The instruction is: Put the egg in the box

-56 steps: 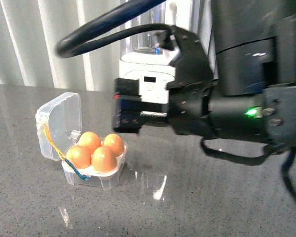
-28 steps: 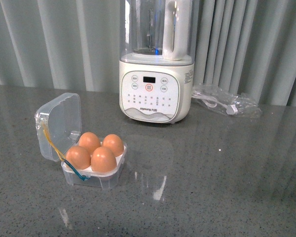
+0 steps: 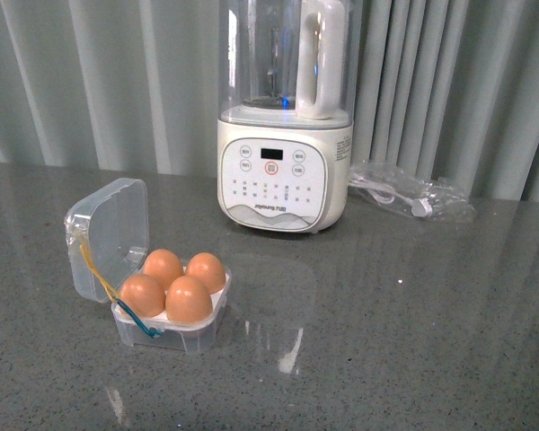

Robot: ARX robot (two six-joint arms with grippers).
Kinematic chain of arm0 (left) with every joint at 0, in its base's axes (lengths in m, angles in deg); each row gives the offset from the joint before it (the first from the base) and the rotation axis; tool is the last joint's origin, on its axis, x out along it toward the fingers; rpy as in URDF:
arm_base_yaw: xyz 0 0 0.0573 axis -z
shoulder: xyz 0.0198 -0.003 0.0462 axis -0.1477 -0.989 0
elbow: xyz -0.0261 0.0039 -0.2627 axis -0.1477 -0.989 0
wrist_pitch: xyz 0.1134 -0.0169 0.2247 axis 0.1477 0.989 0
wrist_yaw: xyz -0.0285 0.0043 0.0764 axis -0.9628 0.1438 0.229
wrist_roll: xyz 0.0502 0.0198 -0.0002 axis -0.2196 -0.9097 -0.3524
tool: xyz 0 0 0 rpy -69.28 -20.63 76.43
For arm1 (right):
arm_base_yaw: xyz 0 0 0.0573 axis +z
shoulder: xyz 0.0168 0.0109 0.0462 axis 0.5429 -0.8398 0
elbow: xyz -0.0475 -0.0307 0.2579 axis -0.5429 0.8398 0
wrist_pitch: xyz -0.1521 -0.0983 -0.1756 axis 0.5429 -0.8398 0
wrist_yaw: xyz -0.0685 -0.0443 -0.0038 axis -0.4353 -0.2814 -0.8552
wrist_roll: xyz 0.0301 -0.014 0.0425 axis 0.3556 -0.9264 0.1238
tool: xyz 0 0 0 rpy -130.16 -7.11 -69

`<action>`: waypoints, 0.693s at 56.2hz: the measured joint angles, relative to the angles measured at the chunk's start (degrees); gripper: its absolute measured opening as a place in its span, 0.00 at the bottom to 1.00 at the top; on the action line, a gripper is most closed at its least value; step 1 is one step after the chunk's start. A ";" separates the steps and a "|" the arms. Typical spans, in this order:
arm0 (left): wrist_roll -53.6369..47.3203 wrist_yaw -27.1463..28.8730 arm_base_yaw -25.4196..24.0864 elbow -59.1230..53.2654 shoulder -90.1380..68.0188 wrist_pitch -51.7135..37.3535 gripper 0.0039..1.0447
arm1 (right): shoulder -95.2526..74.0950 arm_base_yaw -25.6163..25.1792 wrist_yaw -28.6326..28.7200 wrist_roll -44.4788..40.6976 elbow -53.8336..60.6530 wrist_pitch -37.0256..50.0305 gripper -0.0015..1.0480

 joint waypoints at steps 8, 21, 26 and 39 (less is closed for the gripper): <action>-0.02 -0.02 0.00 0.00 0.00 0.00 0.94 | 5.44 6.08 -4.74 1.46 4.44 -0.44 0.39; 0.00 -0.02 0.00 0.00 0.00 0.00 0.94 | 9.79 6.21 -5.18 1.97 9.11 -0.35 0.03; 0.00 0.00 0.00 0.00 0.00 0.00 0.94 | 11.17 6.21 -5.18 1.92 10.08 -0.52 0.03; 0.00 0.00 0.00 0.00 0.00 0.00 0.94 | 14.71 6.21 -5.18 1.92 12.26 -1.88 0.03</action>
